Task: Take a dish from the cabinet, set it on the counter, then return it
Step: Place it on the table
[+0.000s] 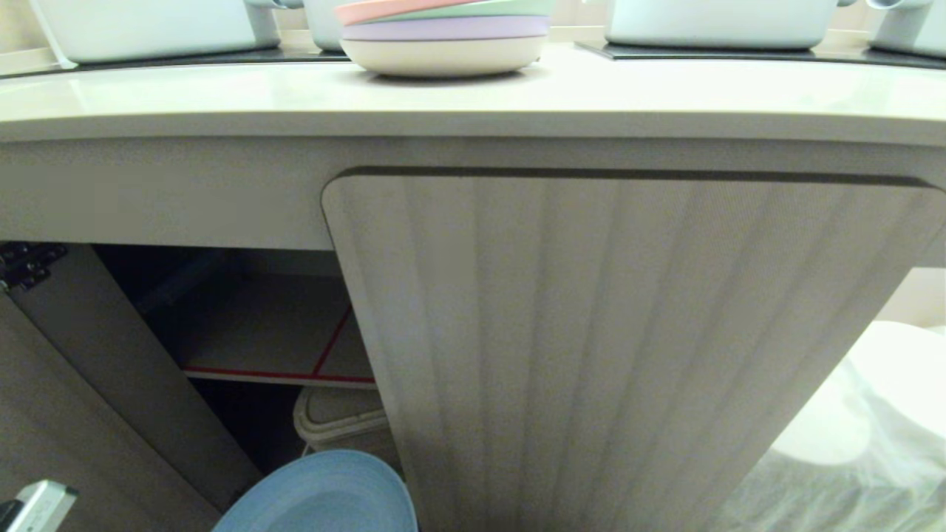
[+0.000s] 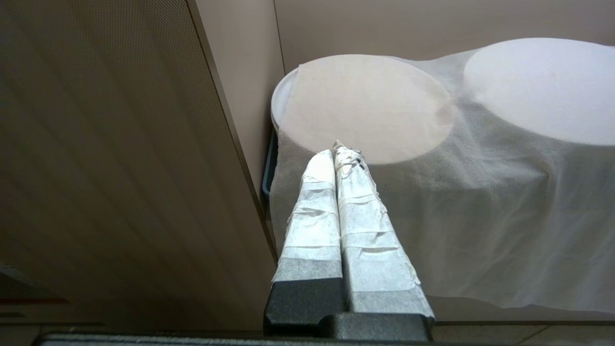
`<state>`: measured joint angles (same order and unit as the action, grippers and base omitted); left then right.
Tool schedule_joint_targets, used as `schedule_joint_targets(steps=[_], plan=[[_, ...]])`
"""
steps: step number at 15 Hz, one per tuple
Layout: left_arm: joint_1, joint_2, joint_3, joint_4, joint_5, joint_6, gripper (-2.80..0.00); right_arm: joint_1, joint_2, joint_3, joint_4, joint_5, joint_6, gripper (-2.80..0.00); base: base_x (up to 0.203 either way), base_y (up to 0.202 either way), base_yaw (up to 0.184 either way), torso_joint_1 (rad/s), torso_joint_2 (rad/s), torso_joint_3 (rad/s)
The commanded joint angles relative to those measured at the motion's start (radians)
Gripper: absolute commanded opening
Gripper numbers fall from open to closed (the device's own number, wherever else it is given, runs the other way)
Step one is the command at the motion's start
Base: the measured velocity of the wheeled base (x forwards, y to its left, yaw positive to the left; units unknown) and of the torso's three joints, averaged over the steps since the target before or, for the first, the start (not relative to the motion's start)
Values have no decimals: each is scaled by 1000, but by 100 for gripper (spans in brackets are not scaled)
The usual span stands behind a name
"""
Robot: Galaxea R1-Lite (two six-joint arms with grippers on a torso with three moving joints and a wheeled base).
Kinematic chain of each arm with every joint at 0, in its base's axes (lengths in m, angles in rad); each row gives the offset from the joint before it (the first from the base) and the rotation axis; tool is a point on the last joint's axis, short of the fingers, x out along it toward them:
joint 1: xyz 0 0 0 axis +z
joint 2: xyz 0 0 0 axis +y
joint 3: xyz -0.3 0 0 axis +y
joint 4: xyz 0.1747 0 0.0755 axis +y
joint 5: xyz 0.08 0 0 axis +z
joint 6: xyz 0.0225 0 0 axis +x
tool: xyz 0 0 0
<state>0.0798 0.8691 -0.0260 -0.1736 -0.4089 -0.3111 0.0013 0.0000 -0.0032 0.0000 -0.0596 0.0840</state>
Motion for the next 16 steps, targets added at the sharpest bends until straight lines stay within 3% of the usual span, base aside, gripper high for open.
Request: schedule_joint_targets(steps=[1,6,11,16], plan=[[-3,17,-7,11,-1,2,-280,0,0,0,0,0,0,-280,0,0,0,0,0,0],[-3,24,-9,46,-1,115,-280,0,0,0,0,0,0,-280,0,0,0,0,0,0],[-3,24,-6,48,-1,160,-280,0,0,0,0,0,1,-280,0,0,0,0,0,0],[-3,30,-6,48,-1,161,-280,0,0,0,0,0,0,-280,0,0,0,0,0,0]])
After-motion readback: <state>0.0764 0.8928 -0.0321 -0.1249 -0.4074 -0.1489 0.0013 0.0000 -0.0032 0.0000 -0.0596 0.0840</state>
